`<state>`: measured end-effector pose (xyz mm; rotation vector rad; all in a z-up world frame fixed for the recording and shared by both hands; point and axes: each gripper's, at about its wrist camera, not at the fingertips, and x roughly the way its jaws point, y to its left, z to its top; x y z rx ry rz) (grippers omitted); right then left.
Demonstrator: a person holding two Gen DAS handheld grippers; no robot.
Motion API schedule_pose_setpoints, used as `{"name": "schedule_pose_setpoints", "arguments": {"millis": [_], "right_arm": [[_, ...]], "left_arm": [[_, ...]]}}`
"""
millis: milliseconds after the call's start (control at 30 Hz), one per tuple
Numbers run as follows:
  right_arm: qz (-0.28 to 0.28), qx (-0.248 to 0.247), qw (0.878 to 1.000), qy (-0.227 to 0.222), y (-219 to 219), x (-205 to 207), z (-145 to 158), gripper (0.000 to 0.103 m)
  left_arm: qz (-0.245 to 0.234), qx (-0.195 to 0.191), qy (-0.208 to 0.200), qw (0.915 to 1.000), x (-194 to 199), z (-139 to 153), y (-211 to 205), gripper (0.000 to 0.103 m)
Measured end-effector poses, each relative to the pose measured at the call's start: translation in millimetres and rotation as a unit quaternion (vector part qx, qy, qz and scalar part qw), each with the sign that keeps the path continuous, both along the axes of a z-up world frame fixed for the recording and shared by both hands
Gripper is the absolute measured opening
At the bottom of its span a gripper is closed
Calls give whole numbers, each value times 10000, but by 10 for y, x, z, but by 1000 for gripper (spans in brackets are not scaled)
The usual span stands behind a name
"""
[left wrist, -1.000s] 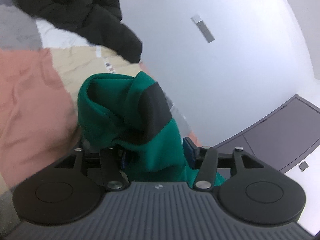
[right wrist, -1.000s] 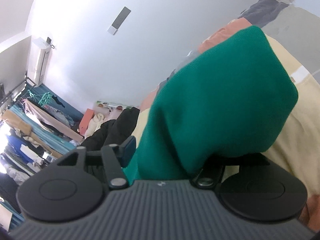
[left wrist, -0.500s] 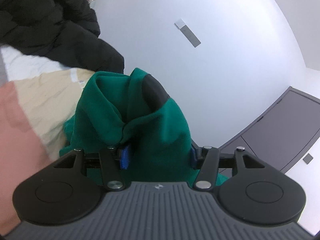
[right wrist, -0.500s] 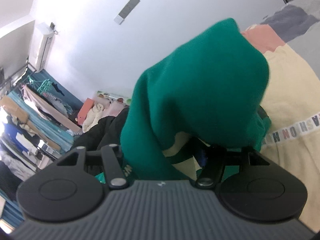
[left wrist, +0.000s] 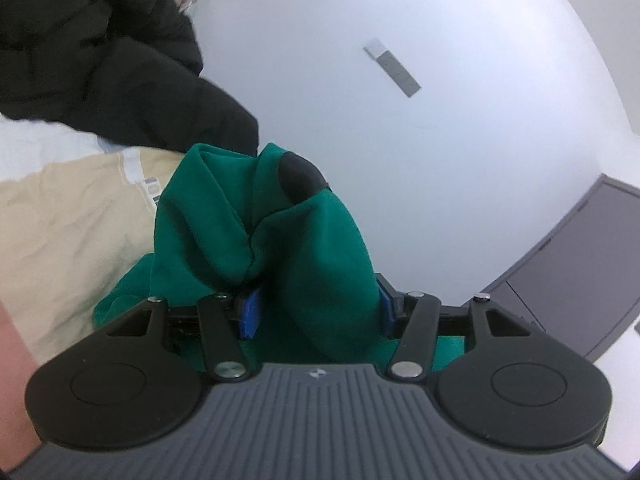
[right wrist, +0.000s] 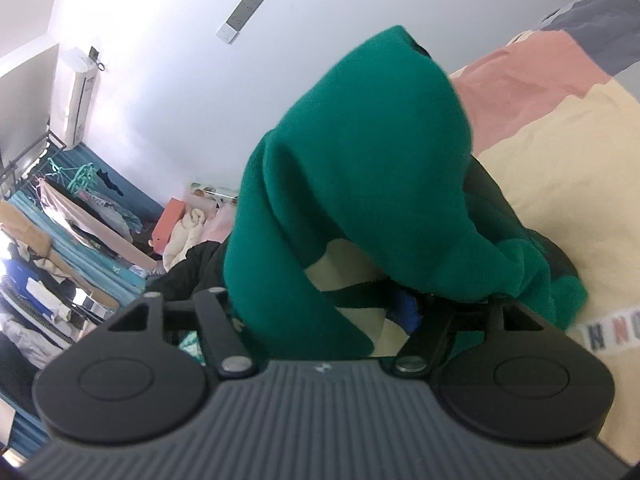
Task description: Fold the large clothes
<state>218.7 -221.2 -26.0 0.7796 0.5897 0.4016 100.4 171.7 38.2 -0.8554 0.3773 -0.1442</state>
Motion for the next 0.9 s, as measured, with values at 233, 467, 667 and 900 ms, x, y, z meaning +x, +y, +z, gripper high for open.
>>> {"name": "schedule_pose_setpoints", "arguments": {"millis": [233, 467, 667, 900], "right_arm": [[-34, 455, 9990, 43, 36, 323, -310, 73], [45, 735, 9973, 30, 48, 525, -534, 73], [120, 658, 9977, 59, 29, 452, -443, 73], [168, 201, 9997, 14, 38, 197, -151, 74]], "left_arm": [[23, -112, 43, 9999, 434, -278, 90, 61], [-3, -118, 169, 9998, 693, -483, 156, 61], [-1, 13, 156, 9999, 675, -408, 166, 61], [192, 874, -83, 9960, 398, -47, 30, 69]]}}
